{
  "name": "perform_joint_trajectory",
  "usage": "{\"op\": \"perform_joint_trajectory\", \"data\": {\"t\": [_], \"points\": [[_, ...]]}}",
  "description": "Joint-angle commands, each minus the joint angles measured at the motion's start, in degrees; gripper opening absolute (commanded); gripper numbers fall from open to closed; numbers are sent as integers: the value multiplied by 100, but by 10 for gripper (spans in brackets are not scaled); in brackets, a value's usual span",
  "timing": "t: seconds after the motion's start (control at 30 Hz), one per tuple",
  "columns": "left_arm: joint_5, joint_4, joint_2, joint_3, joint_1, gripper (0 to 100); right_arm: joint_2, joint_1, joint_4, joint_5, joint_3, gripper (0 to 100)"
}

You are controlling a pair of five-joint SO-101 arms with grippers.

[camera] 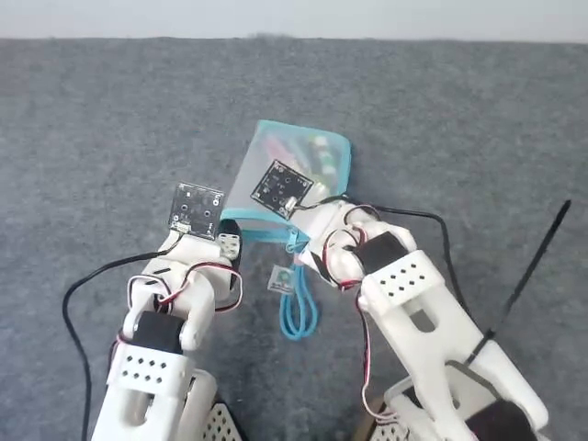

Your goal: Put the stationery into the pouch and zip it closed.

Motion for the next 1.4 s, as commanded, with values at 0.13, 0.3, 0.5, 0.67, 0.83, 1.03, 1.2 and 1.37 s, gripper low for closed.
{"op": "perform_joint_trajectory", "data": {"t": [0.13, 0.3, 0.5, 0.67, 0.83, 1.03, 1.2, 1.37], "points": [[88, 0, 26, -391, -18, 11, -75, 31, -163, -448, -369, 0], [88, 18, -18, -400, -18, 12, -75, 57, -154, -571, -369, 7], [88, 273, -334, -585, -62, 81, -22, 409, -40, -958, -527, 6], [79, 862, -1231, -593, -62, 145, -13, 497, 646, -1213, -1204, 6], [79, 1363, -2400, -541, -70, 148, 48, 497, 901, -1415, -1591, 6], [-193, 1512, -3393, -110, -18, 149, 1095, 497, 1332, -1556, -2708, 6], [-229, 1565, -3218, -75, 44, 197, 1684, 409, 1851, -1846, -3622, 6], [-334, 1266, -2488, 48, 905, 210, 1692, 101, 2123, -1846, -3684, 6]]}}
